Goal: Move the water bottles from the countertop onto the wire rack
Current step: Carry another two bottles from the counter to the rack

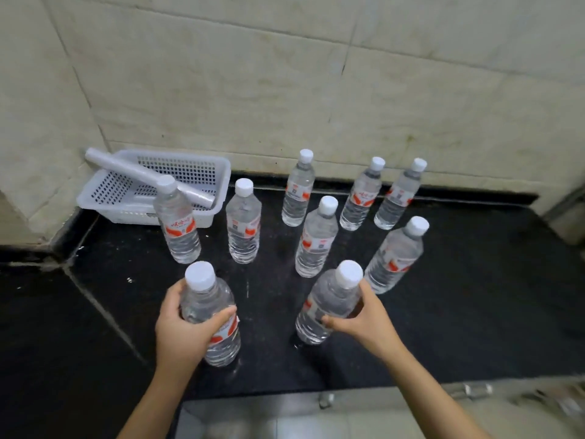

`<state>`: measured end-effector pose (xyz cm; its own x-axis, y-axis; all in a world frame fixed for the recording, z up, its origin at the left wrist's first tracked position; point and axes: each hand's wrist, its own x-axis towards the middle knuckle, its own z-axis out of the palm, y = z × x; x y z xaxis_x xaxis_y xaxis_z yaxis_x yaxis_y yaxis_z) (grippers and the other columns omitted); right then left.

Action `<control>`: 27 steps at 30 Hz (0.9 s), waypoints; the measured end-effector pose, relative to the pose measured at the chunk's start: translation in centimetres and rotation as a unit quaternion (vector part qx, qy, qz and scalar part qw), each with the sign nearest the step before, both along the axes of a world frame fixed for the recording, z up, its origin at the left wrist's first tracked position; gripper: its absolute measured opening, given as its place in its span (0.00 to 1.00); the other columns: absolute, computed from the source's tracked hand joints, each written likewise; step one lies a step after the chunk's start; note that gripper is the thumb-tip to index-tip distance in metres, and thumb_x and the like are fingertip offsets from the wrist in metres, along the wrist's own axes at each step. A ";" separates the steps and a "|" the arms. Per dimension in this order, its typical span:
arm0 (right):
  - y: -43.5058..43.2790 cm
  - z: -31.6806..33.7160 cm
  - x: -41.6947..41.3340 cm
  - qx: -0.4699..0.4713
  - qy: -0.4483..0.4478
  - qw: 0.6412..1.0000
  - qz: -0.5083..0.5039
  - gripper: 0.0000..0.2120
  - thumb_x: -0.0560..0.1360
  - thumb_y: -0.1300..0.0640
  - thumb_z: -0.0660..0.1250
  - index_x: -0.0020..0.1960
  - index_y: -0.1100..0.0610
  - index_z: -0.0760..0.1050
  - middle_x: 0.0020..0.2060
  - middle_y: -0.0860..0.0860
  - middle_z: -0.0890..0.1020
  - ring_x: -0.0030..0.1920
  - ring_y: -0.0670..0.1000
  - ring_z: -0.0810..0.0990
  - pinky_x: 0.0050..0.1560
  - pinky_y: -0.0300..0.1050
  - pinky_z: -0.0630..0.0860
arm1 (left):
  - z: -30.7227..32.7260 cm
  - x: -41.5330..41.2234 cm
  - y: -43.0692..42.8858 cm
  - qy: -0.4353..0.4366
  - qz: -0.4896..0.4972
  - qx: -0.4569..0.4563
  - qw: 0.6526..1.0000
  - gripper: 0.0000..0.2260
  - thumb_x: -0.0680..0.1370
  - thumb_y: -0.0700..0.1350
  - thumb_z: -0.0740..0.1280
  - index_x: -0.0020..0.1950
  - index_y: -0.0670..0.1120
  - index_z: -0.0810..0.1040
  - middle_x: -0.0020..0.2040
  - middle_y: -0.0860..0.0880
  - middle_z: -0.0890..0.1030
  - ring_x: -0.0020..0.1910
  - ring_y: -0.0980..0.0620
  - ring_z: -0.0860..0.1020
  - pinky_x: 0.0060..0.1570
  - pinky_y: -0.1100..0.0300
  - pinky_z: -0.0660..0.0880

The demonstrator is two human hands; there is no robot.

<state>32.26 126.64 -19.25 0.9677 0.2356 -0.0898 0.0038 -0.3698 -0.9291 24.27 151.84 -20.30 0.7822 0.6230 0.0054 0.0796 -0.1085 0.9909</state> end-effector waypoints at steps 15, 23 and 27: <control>-26.3 2.1 -7.7 0.007 -0.067 0.977 -0.202 0.26 0.59 0.66 0.77 0.46 0.48 0.67 0.44 0.46 0.77 0.40 0.34 0.78 0.38 0.28 0.73 | 2.0 2.5 -25.1 -0.024 -0.179 0.026 0.983 0.29 0.58 0.36 0.79 0.54 0.52 0.72 0.48 0.50 0.78 0.47 0.51 0.76 0.47 0.55 0.71; -38.2 1.2 -10.3 0.002 -0.071 0.956 -0.285 0.26 0.60 0.65 0.77 0.45 0.47 0.65 0.44 0.43 0.75 0.41 0.28 0.75 0.38 0.24 0.71 | 1.2 2.6 -39.5 -0.024 -0.285 0.007 0.958 0.28 0.58 0.36 0.78 0.54 0.51 0.73 0.48 0.51 0.79 0.47 0.51 0.78 0.49 0.54 0.73; -42.8 0.2 -10.4 -0.001 -0.067 0.940 -0.336 0.26 0.59 0.65 0.77 0.44 0.47 0.65 0.42 0.43 0.75 0.40 0.30 0.76 0.37 0.24 0.71 | 0.7 3.8 -44.5 -0.006 -0.335 0.005 0.942 0.27 0.59 0.37 0.79 0.50 0.57 0.73 0.49 0.52 0.80 0.47 0.53 0.79 0.47 0.57 0.74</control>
